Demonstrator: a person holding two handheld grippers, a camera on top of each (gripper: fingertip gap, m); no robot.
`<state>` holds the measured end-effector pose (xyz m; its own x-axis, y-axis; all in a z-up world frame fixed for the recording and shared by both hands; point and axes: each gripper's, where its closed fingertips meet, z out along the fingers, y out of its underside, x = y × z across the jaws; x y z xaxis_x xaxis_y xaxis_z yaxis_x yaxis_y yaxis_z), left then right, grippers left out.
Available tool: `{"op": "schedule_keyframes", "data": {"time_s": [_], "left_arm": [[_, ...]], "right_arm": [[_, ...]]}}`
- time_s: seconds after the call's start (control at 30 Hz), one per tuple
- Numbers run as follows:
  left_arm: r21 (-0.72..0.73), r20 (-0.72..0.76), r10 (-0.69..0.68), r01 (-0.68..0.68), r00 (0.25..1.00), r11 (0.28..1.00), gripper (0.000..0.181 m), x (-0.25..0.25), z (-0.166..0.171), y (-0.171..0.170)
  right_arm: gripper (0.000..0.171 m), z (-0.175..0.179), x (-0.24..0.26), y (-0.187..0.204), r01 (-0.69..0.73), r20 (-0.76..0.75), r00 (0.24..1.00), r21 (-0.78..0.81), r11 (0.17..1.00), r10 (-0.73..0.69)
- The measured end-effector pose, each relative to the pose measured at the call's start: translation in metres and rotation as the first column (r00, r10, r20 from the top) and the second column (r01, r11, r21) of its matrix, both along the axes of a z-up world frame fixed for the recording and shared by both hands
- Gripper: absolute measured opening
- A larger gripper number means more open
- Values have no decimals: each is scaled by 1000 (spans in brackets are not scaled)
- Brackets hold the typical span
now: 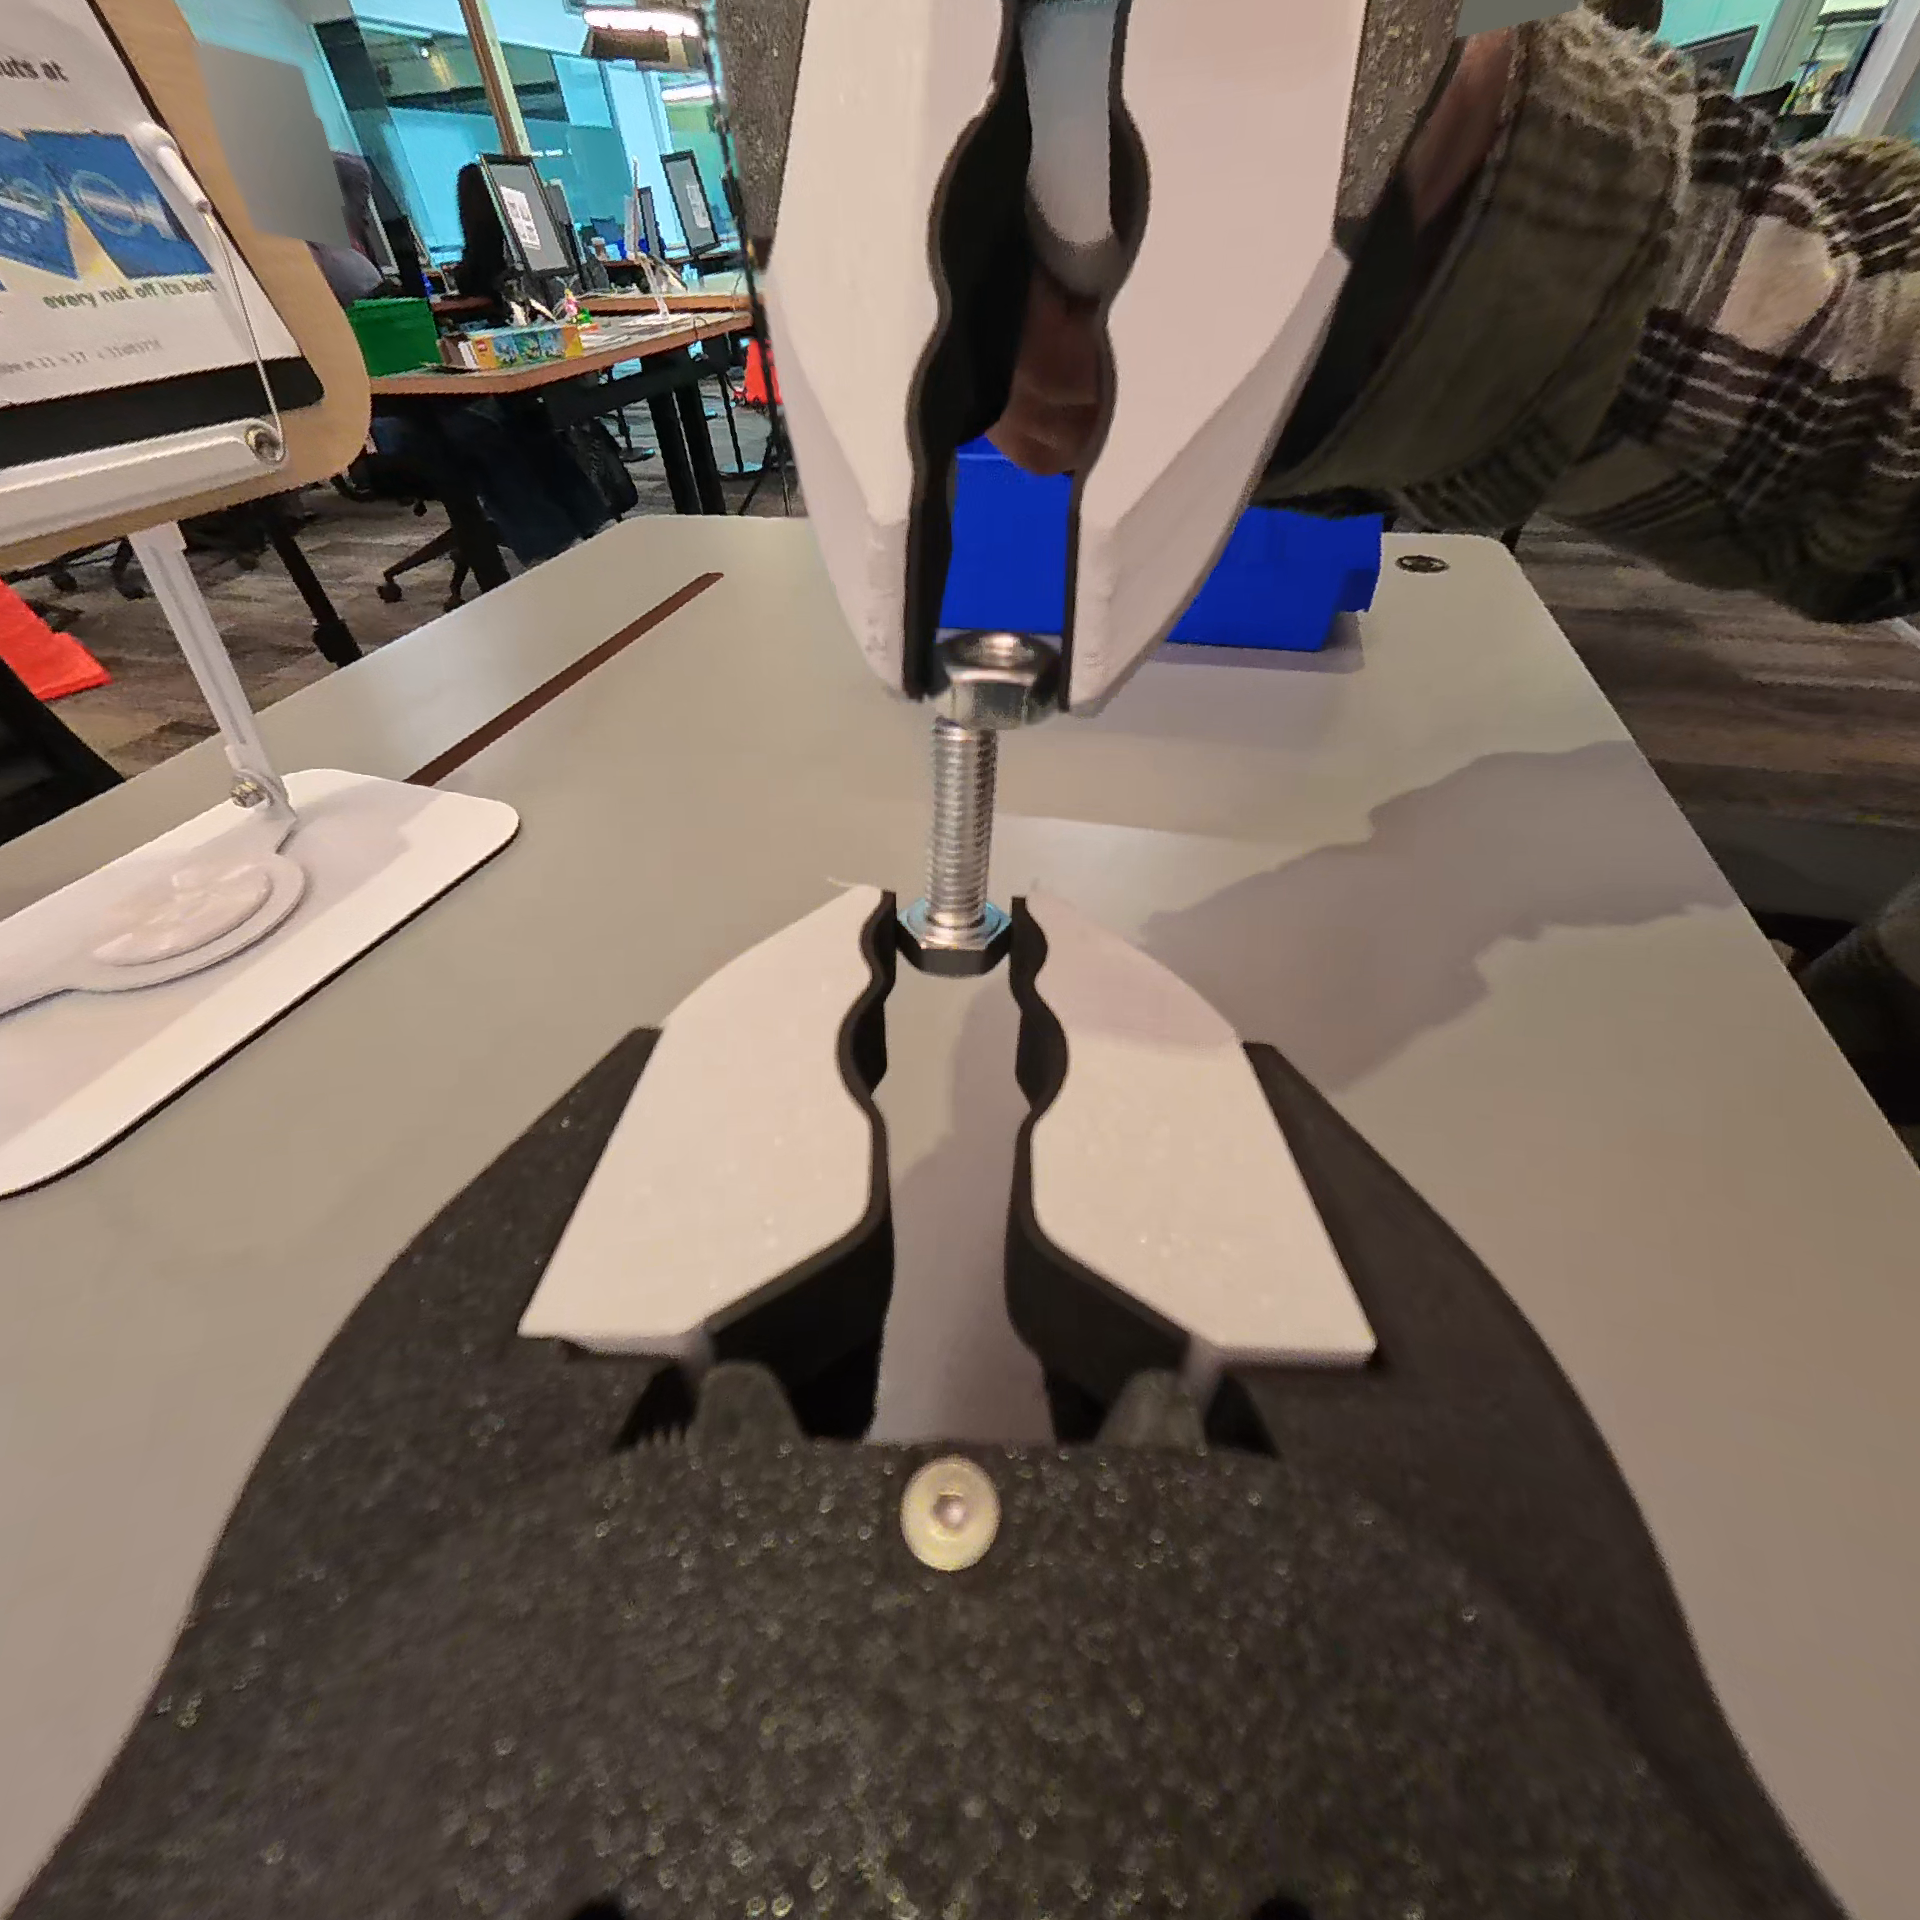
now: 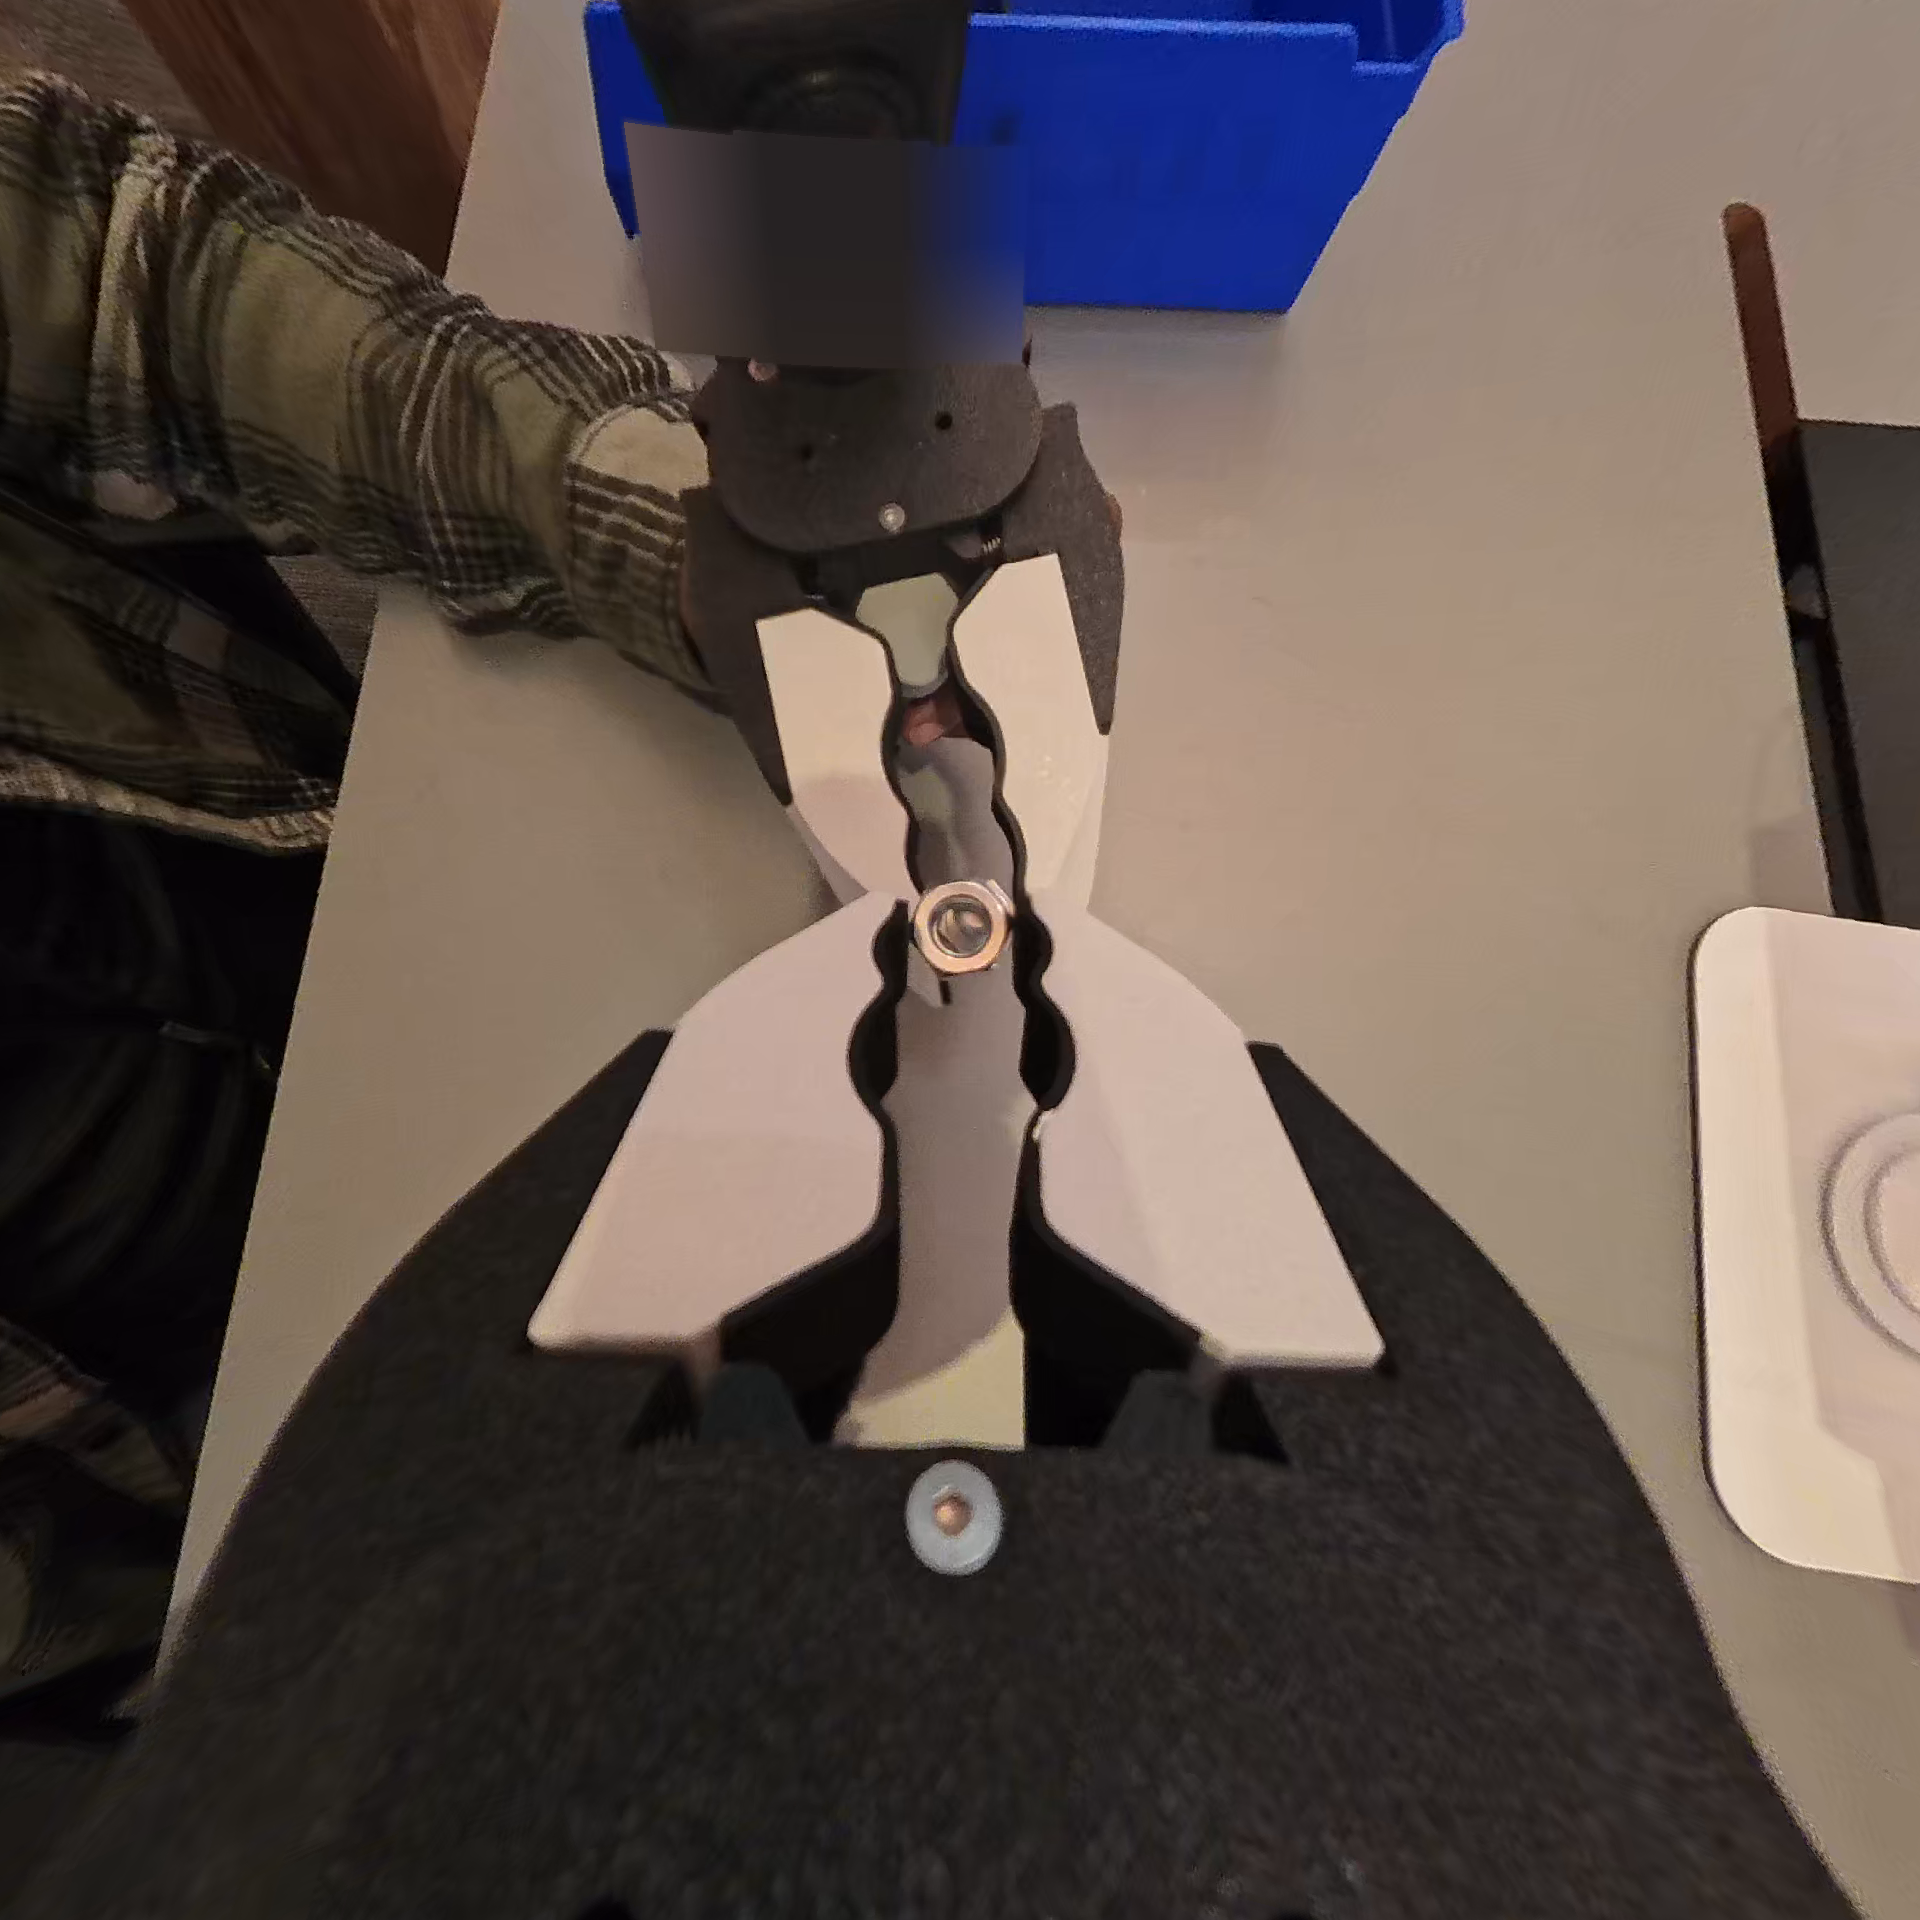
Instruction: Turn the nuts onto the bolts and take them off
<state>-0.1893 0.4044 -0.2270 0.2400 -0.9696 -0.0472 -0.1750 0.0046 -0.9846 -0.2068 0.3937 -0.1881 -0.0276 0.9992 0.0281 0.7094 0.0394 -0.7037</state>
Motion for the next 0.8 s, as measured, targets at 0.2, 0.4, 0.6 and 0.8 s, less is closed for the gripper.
{"op": "schedule_keyframes", "data": {"time_s": [0.2, 0.4, 0.6, 0.8], "left_arm": [[-6, -10, -4, 4, 1000, 1000, 20, 2, -1, -2], [-18, 39, -54, 55, 998, 998, 20, 3, 7, -11], [-12, 82, -139, 140, 987, 990, 20, 7, 14, -25], [-6, 78, -241, 243, 967, 970, 20, 14, 12, -42]], "right_arm": [[19, -2, -3, 1, -9, 21, 1000, -7, 1000, 9], [19, 5, -3, -7, -101, -49, 994, -24, 995, 100], [18, 11, -1, -21, -268, -120, 957, -27, 963, 263], [19, 10, 6, -38, -451, -164, 881, -9, 893, 443]]}}
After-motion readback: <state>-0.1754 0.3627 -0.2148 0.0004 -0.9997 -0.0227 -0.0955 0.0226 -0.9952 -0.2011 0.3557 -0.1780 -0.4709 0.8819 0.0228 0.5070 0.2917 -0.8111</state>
